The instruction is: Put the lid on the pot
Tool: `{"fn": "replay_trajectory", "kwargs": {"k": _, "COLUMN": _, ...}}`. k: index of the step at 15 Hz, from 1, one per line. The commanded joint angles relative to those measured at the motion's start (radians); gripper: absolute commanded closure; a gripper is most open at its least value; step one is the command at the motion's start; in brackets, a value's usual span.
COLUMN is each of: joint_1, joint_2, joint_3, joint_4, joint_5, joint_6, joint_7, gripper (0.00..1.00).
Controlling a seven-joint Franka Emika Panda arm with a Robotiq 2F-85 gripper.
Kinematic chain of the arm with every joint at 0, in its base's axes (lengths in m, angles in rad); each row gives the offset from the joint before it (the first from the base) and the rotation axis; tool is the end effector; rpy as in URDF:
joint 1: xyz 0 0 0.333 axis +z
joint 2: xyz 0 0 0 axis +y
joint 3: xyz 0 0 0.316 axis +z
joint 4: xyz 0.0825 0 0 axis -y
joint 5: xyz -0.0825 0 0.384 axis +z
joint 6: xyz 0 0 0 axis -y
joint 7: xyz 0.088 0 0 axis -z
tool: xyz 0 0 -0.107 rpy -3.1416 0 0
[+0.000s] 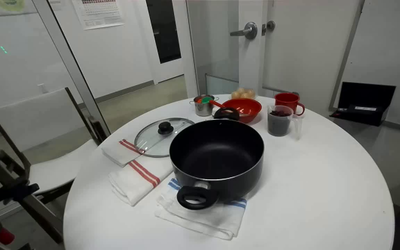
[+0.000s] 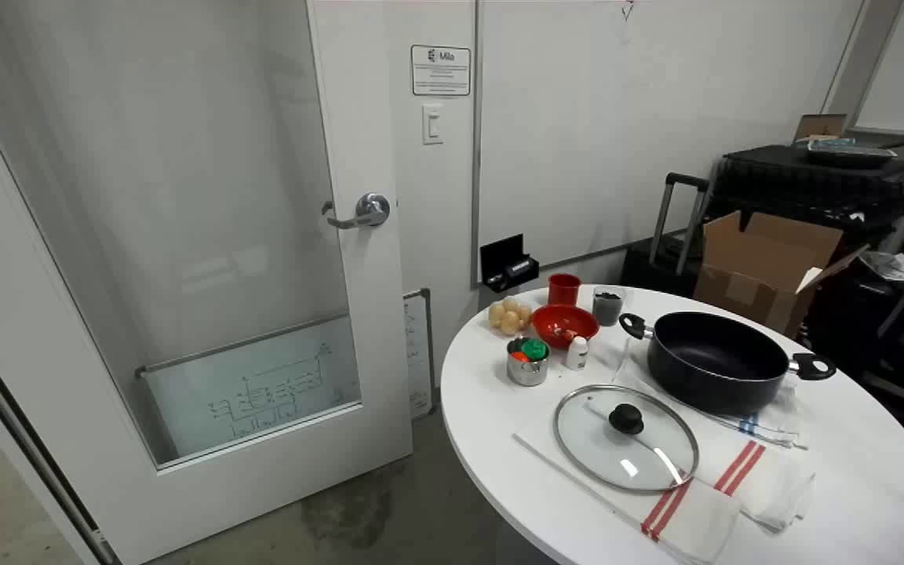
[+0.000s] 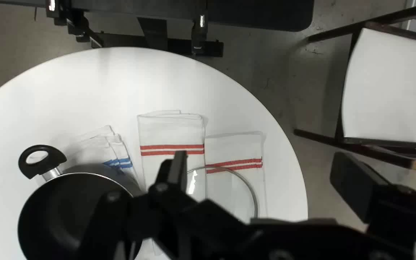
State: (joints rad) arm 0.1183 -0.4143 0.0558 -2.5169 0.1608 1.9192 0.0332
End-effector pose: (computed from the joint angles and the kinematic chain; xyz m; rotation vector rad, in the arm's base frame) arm 0.3809 0.0784 0.4109 -3.0217 -0.0986 0.2948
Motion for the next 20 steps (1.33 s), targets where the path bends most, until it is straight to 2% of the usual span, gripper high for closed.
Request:
{"fn": "replay_trajectory", "kwargs": {"k": 1, "joint_1": -0.009, "joint_2": 0.0, "joint_3": 0.008, "joint_4": 0.001, "joint_5": 0.003, "joint_6": -0.002, "joint_7": -0.003, "gripper": 0.0}}
{"fn": "replay_trajectory", "kwargs": {"k": 8, "joint_1": -0.009, "joint_2": 0.0, "joint_3": 0.008, "joint_4": 0.001, "joint_5": 0.003, "joint_6": -0.002, "joint_7": -0.003, "gripper": 0.0}}
{"fn": "replay_trajectory", "kwargs": {"k": 11, "joint_1": -0.012, "joint_2": 0.05, "joint_3": 0.02, "joint_4": 0.022, "joint_5": -0.025, "joint_6": 0.013, "joint_7": -0.001, "gripper": 0.0}}
{"fn": "replay_trajectory", "kwargs": {"k": 15, "joint_1": -0.006, "joint_2": 0.181, "joint_3": 0.046, "joint_4": 0.064, "joint_5": -0.061, "joint_6": 0.062, "joint_7": 0.002, "gripper": 0.0}}
{"fn": "replay_trajectory", "kwargs": {"k": 20, "joint_1": -0.004, "joint_2": 0.4, "joint_3": 0.084, "joint_4": 0.156, "joint_5": -0.201, "joint_6": 0.18, "joint_7": 0.041, "gripper": 0.0}}
